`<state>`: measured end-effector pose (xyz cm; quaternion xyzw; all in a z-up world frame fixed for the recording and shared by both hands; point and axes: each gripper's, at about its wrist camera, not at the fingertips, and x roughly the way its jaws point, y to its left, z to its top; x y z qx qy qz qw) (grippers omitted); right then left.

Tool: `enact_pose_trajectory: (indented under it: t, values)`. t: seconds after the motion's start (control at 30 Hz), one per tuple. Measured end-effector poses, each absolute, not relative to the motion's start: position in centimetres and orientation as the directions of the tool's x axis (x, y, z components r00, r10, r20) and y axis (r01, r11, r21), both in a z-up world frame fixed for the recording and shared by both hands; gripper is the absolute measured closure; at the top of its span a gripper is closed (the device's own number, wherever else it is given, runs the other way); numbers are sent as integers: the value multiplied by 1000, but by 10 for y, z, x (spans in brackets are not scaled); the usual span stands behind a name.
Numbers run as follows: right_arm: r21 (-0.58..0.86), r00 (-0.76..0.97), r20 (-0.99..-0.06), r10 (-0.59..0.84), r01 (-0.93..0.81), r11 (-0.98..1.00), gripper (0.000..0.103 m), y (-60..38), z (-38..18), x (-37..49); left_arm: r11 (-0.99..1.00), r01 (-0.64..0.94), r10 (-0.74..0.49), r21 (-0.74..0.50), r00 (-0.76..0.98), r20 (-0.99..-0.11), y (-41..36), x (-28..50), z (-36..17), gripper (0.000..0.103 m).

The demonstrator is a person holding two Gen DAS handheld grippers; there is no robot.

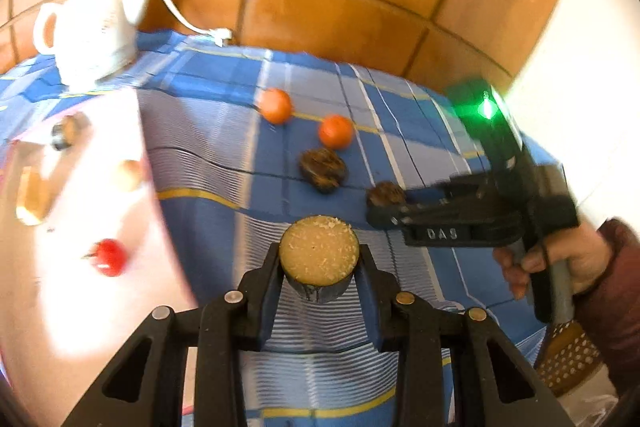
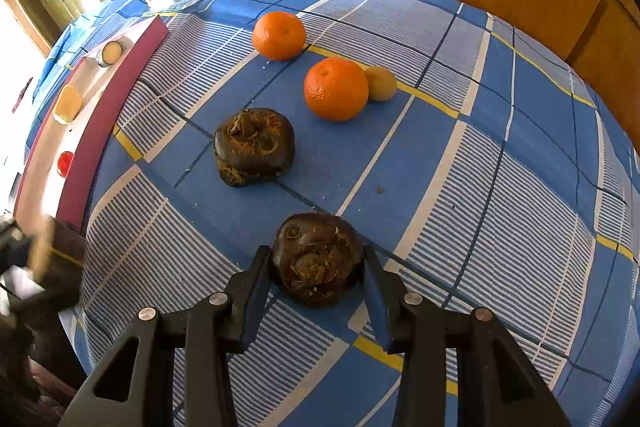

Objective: Organize fruits
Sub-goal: 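Carry the round slice into the tray and open the left tool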

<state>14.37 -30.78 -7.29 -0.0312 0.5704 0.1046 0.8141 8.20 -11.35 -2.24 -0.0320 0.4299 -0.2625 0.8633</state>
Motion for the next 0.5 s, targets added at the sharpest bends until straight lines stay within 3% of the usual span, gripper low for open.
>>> enact_pose_trajectory:
  t: [0.5]
  values:
    - [22, 349, -932, 103, -227, 974, 59, -291, -77, 138, 958, 53, -247, -280, 646, -722, 41, 92, -20, 68]
